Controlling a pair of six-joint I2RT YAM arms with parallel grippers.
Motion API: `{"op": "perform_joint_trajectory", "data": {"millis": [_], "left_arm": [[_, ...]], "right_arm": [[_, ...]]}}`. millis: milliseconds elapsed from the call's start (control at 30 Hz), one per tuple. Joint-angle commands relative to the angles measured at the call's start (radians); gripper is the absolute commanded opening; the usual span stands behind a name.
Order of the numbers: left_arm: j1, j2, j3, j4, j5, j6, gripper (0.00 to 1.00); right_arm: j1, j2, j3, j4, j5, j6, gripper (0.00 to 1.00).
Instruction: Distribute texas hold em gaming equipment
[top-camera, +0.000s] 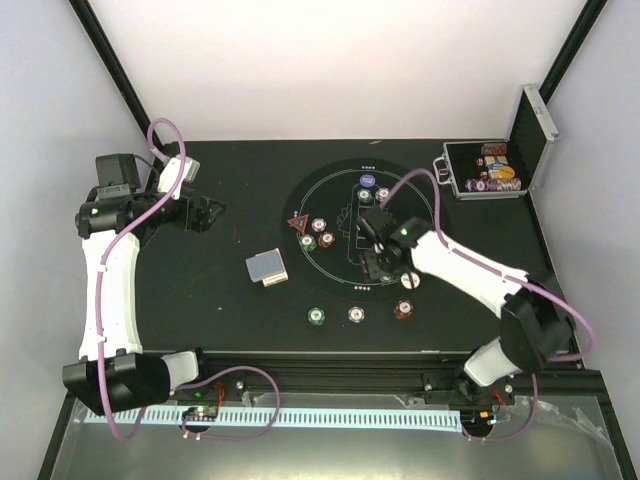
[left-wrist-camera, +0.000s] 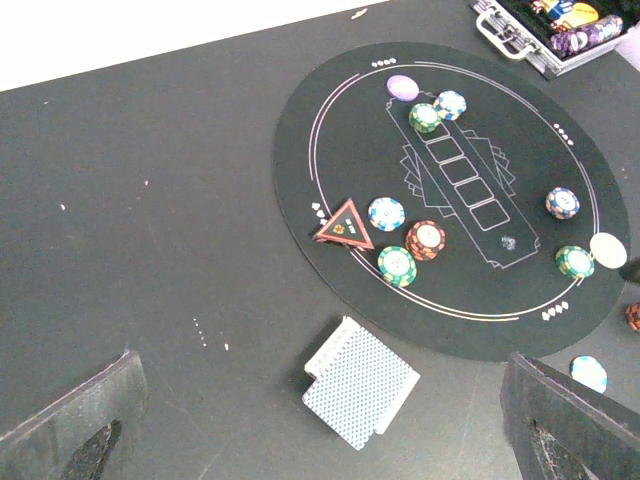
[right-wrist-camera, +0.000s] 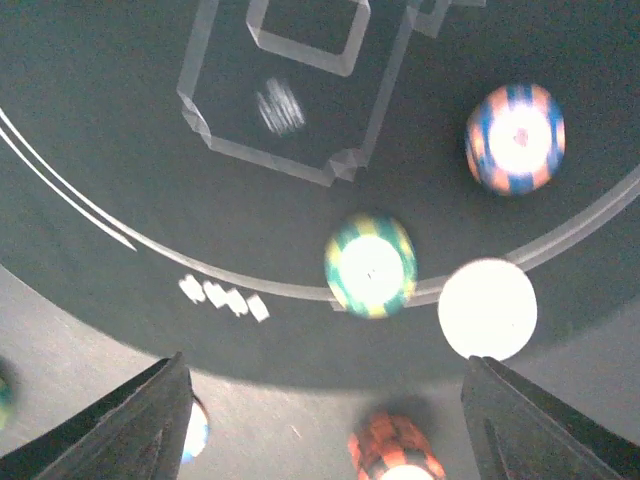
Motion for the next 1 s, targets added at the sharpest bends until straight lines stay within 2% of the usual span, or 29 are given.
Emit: {"op": "perform_joint_trajectory", "data": {"millis": [0, 167, 367, 967], "left_arm": [[0.006, -0.006, 0.014, -0.007, 0.035, -0.003, 0.99], [0.005, 0.003, 0.007, -0.004, 0.038, -0.006, 0.99], [0.005, 0.006, 0.002, 0.0, 0.045, -0.008, 0.99], [0.006, 0.01, 0.02, -0.003, 0.043, -0.013, 0.99]], "right_arm": [[-0.005, -0.142, -0.202, -0.01, 0.017, 0.111, 0.77], [-0.005, -0.262, -0.342, -0.027, 0.026, 0.194, 0.8], [-0.004, -0.281, -0.416, 0.017, -0.01, 0.225, 0.8], [-0.004, -0.228, -0.498, 0.127, -0.057, 0.201, 0.63]]}}
